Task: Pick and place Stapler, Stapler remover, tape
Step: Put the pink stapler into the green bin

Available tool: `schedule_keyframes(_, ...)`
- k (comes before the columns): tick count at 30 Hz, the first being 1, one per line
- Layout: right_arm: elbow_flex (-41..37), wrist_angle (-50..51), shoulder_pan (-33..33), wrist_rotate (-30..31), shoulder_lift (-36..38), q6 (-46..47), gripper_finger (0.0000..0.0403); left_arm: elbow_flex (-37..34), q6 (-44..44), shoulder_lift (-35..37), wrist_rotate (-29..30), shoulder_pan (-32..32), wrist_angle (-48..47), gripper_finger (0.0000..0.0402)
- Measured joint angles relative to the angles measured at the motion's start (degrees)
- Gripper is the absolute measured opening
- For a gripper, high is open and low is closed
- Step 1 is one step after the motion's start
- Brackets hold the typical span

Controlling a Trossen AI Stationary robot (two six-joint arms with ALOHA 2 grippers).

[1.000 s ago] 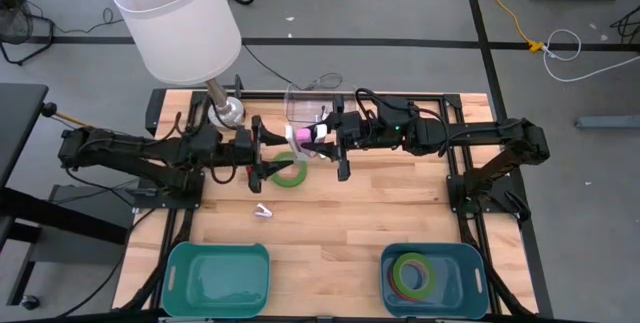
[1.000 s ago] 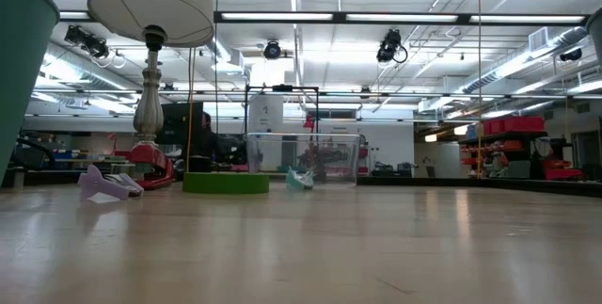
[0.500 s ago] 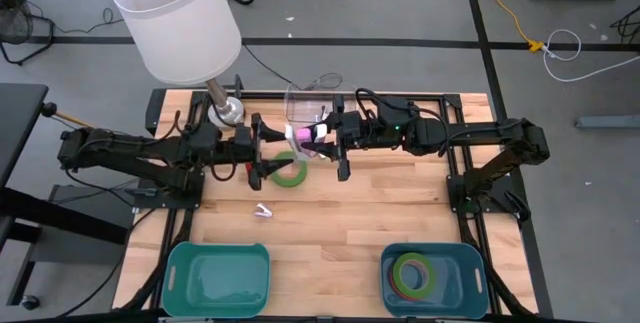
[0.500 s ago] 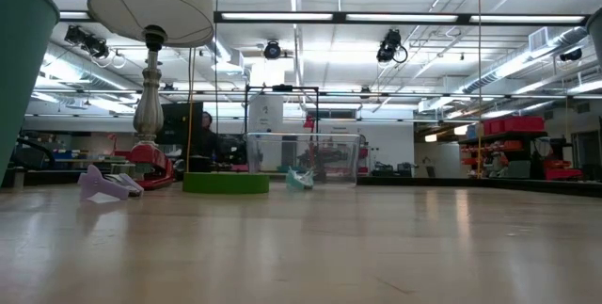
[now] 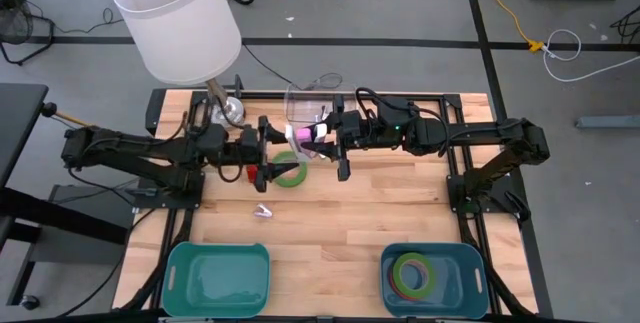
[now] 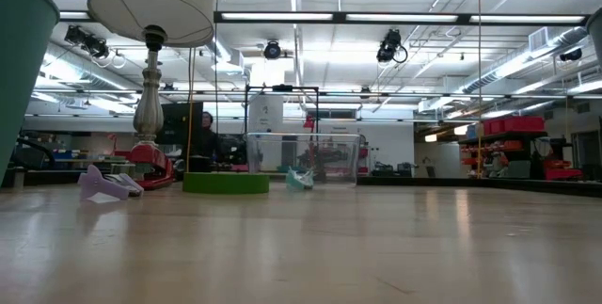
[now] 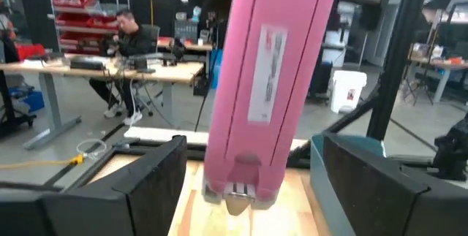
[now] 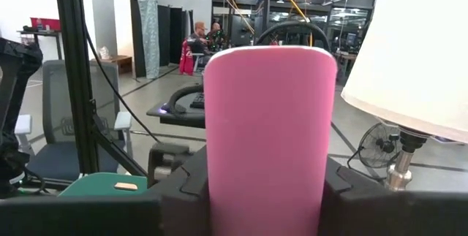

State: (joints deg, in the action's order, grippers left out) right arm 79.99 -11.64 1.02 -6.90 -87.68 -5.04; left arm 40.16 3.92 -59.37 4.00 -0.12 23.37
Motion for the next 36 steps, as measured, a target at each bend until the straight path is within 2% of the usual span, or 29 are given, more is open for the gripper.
schedule_keyframes(12,0.0,0.9,0.0,0.0,0.0,0.1,0.013,7.4,-0.1,-7.6,0.0,0.0,-2.0,0.0314)
schedule_keyframes(28,0.0,1.5,-0.1,-0.2,0.0,0.3,0.013,8.3,-0.6,-7.8,-1.6,-0.1,-5.3,0.0189)
schedule_keyframes(31,0.0,1.5,0.0,-0.2,0.0,0.2,0.013,8.3,-2.1,-7.8,-1.6,-0.1,-5.3,0.0178)
schedule_keyframes(36,0.0,1.5,0.0,-0.2,0.0,-0.1,0.014,8.3,-3.1,-7.8,-1.7,-0.1,-5.3,0.0183)
